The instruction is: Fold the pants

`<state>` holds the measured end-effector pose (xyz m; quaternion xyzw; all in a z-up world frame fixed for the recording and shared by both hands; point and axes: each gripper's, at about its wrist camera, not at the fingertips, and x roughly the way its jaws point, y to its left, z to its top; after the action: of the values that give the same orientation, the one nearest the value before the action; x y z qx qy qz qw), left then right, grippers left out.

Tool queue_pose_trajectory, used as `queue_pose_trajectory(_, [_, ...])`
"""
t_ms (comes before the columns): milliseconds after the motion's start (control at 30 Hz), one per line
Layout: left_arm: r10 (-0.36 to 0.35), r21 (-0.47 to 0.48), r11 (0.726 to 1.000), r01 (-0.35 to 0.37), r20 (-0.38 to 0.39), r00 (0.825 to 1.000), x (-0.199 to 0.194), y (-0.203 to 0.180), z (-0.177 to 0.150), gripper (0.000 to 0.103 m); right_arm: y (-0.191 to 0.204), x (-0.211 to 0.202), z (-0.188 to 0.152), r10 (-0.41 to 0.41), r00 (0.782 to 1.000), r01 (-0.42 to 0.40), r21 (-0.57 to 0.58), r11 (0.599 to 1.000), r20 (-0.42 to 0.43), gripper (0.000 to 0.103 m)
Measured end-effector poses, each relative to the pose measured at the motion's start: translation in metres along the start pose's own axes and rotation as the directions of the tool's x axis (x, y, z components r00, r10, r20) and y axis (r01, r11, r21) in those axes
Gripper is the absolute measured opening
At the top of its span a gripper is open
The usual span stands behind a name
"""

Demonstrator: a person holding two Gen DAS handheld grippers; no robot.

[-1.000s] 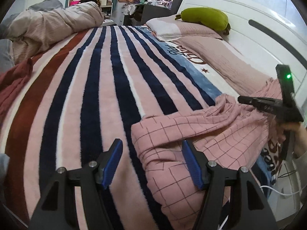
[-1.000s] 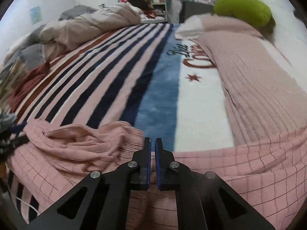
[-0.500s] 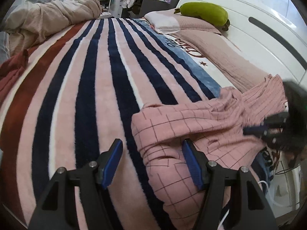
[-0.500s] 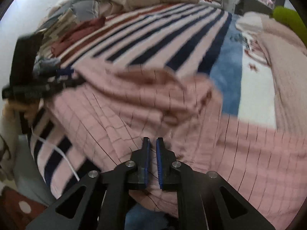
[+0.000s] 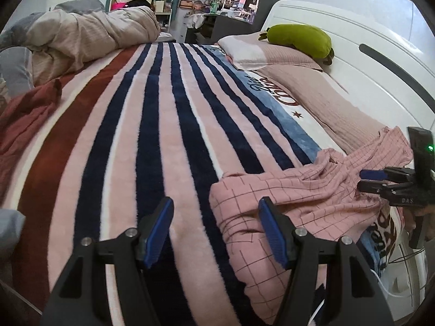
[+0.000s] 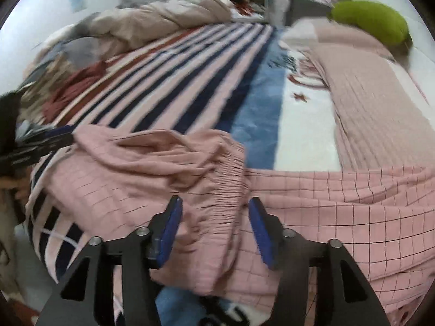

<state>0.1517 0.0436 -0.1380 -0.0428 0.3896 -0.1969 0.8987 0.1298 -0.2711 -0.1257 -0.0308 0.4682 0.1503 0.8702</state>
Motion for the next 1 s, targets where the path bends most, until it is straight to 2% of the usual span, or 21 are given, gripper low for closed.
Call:
queue_pose_trajectory(100, [0.001,-0.001,1.0,-0.001,-0.004,1.0,0.001,0.0,0.001,0.061,-0.01,0.027,-0.003,0.13,0.988,-0.122,0.097,0.988,-0.085,0.058])
queue_pose_trajectory(133, [0.002,0.002,1.0,-0.002,-0.005,1.0,0.002,-0.001,0.001,0.061,-0.01,0.031,-0.005,0.144,0.986,-0.135,0.104,0.985,-0.083,0.054])
queue_pose_trajectory(167, [0.004,0.006,1.0,-0.004,-0.005,1.0,0.002,-0.001,0.001,0.061,-0.007,0.033,-0.008,0.148,0.986,-0.141,0.095,0.985,-0.073,0.049])
queue_pose_trajectory(200, [0.005,0.009,1.0,-0.005,-0.005,1.0,0.002,-0.002,0.001,0.061,-0.003,0.034,-0.009,0.133,0.989,-0.128,0.079,0.989,-0.059,0.031])
queue_pose_trajectory(233, [0.007,0.012,1.0,-0.007,-0.007,1.0,0.003,-0.003,0.0,0.061,0.0,0.033,-0.01,0.118,0.992,-0.115,0.06,0.992,-0.04,0.017])
queue_pose_trajectory(333, [0.007,0.02,1.0,-0.007,-0.01,1.0,0.004,-0.005,-0.001,0.061,0.002,0.022,-0.011,0.109,0.994,-0.109,0.062,0.992,0.011,0.013])
queue_pose_trajectory(433, [-0.002,0.023,1.0,0.002,-0.005,1.0,0.002,-0.007,-0.001,0.061,-0.002,0.0,-0.009,0.066,0.995,-0.071,0.072,0.995,0.07,0.013])
queue_pose_trajectory(500, [-0.014,0.024,1.0,0.014,-0.005,1.0,0.003,-0.009,-0.001,0.061,-0.007,-0.01,-0.009,0.046,0.996,-0.052,0.082,0.995,0.073,0.013])
queue_pose_trajectory(567, [-0.019,0.023,1.0,0.019,-0.008,1.0,0.004,-0.01,-0.001,0.061,-0.011,-0.01,-0.012,0.01,0.998,-0.014,0.08,0.997,0.06,0.013])
queue_pose_trajectory(700, [-0.013,0.021,1.0,0.013,-0.008,1.0,0.005,-0.009,-0.001,0.061,-0.012,0.01,-0.019,0.01,1.0,-0.009,0.099,0.995,-0.012,0.021])
queue_pose_trajectory(733, [-0.012,0.016,1.0,0.012,-0.006,1.0,0.004,-0.008,0.0,0.061,-0.011,0.006,-0.018,0.0,1.0,0.0,0.087,0.996,-0.002,0.025])
queue_pose_trajectory(833, [-0.003,0.005,1.0,0.003,0.008,1.0,0.001,-0.002,0.003,0.061,-0.01,-0.017,-0.007,-0.035,0.997,0.031,0.053,0.998,0.063,0.027])
queue_pose_trajectory(1000, [0.002,-0.018,1.0,-0.002,0.021,1.0,-0.002,0.003,0.005,0.061,0.004,-0.029,0.019,-0.013,0.992,0.016,-0.026,1.0,0.127,0.026])
